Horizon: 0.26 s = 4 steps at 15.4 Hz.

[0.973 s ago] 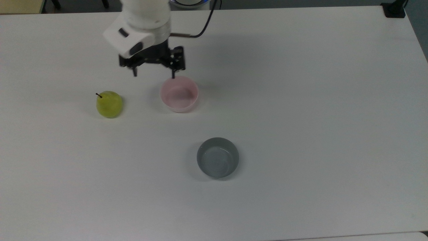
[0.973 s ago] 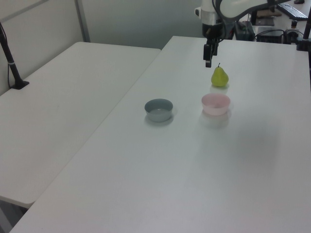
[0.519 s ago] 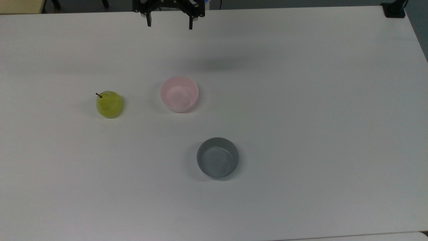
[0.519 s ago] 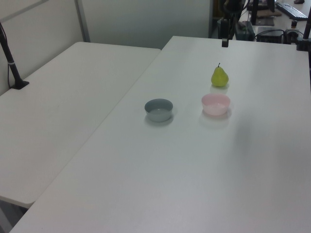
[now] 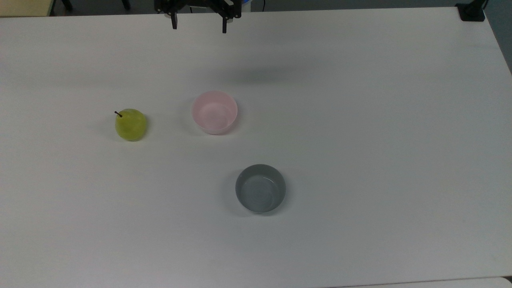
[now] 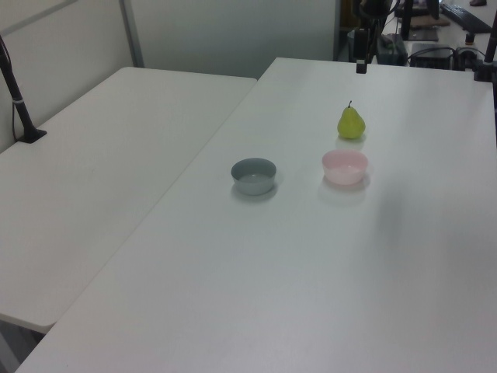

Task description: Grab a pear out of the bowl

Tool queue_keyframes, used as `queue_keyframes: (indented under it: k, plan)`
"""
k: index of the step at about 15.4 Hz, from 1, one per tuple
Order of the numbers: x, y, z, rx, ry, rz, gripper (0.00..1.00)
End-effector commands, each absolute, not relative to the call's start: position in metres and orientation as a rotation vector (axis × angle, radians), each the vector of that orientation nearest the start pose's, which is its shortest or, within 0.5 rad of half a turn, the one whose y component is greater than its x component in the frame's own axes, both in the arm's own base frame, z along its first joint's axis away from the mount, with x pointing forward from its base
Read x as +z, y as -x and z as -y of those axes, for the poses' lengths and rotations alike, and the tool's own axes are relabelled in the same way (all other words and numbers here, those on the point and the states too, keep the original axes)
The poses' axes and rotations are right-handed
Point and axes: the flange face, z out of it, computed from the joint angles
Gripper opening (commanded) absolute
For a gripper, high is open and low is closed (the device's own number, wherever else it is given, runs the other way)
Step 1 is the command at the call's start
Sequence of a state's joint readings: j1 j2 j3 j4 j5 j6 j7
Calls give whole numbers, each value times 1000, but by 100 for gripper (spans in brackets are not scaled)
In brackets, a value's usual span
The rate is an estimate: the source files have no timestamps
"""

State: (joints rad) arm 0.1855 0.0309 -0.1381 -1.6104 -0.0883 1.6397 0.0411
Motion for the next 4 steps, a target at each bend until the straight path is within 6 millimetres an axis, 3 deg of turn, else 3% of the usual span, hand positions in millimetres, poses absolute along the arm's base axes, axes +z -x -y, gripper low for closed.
queue_keyframes:
  k: [1,4]
  plan:
    - [597,-563,-14,9,3227,-4,100]
    - [598,-563,-11,7,3226,-11,100]
